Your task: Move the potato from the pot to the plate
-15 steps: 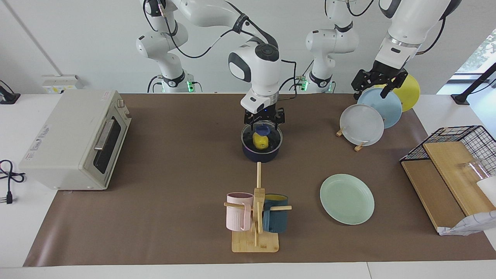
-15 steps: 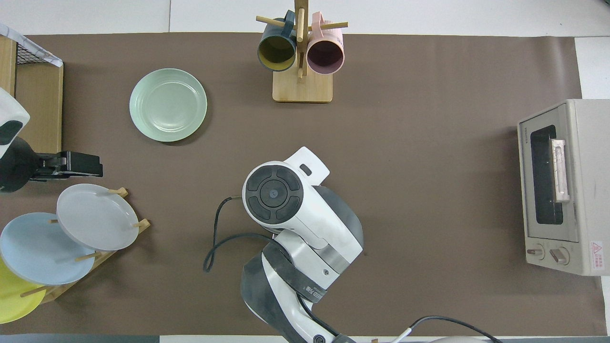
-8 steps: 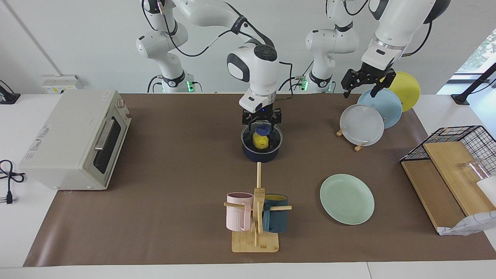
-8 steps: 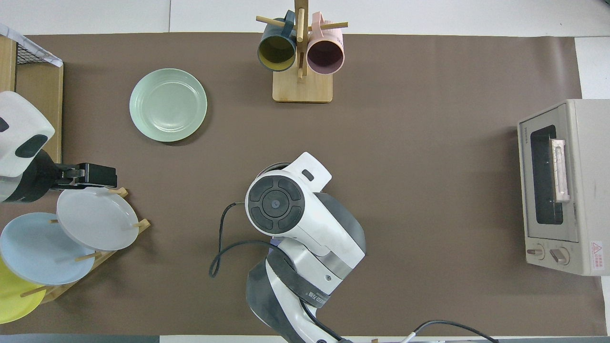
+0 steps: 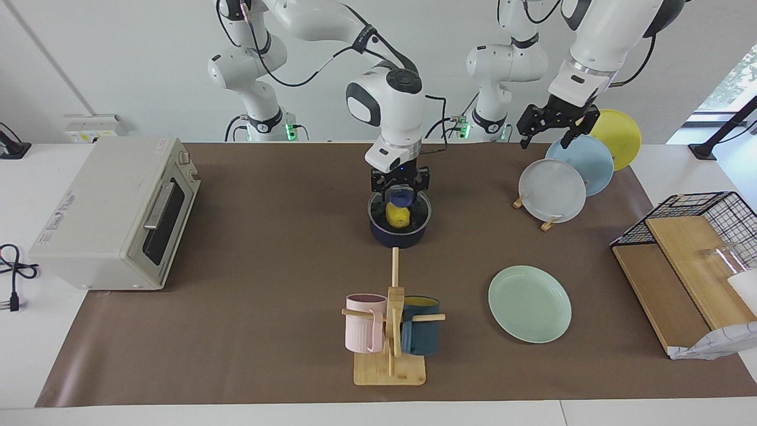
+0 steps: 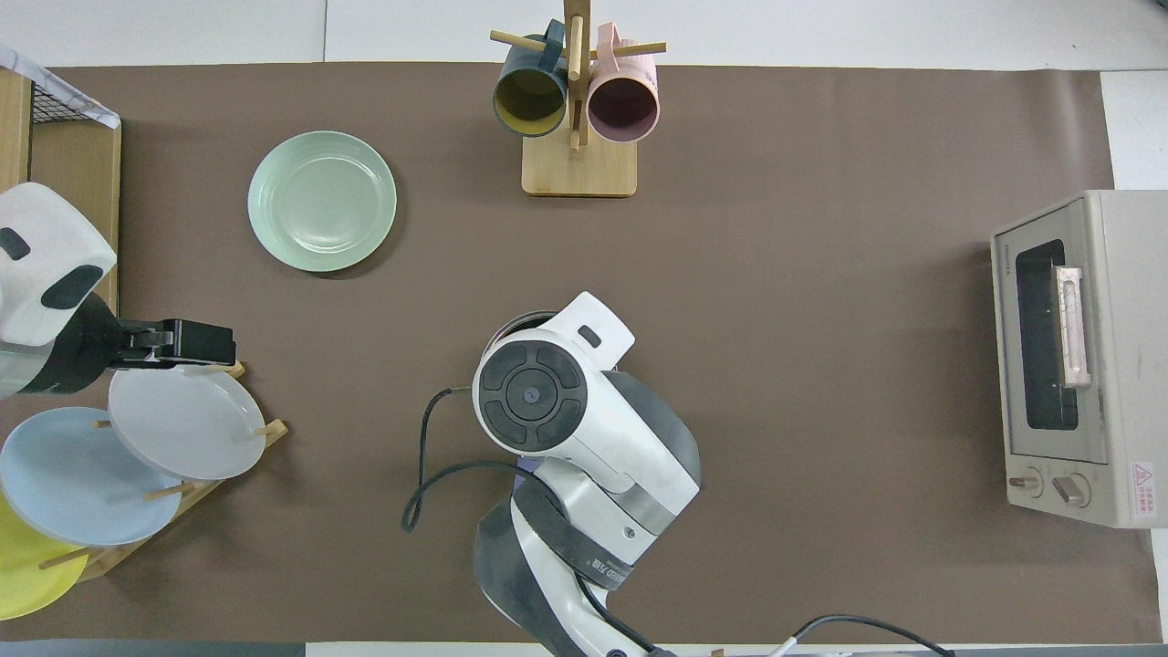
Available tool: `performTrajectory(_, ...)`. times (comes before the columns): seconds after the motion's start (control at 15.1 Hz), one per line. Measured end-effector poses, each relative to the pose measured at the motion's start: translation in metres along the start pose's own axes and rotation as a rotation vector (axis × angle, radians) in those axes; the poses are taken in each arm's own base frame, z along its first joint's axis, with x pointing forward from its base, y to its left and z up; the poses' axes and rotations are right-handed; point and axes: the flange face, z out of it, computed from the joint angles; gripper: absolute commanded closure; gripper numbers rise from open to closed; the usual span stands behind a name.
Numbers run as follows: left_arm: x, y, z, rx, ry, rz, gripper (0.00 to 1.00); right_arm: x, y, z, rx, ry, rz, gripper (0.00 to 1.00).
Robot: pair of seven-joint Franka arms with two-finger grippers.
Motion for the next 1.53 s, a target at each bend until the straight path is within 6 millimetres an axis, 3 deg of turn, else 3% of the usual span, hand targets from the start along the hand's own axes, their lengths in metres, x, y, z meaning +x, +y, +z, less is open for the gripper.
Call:
performTrajectory(0.33, 0.001, 0.000, -0.001, -0.001, 0.006, 0.000, 0.00, 0.004, 0.001, -0.010, -0.025, 0.002, -0.019, 0.56)
performTrajectory(0.6, -0.001, 0.007, 0.000, -0.003, 0.005, 0.012, 0.00, 0.031, 0.023, -0.057, -0.061, -0.012, -0.058, 0.56)
performTrajectory(0.8, -0.005, 0.031, 0.002, -0.006, 0.006, -0.011, 0.00, 0.072, 0.086, -0.084, -0.074, -0.019, -0.112, 0.56)
performTrajectory(0.99, -0.014, 0.089, 0.023, -0.022, 0.039, -0.091, 0.00, 0.111, 0.168, -0.083, -0.094, -0.054, -0.152, 0.55)
performTrajectory(1.26, -0.026, 0.175, 0.095, -0.038, 0.037, -0.234, 0.00, 0.134, 0.271, -0.052, -0.108, -0.128, -0.190, 0.54)
performTrajectory(1.53, -0.020, 0.237, 0.182, -0.029, 0.007, -0.342, 0.00, 0.125, 0.351, -0.009, -0.095, -0.110, -0.211, 0.54)
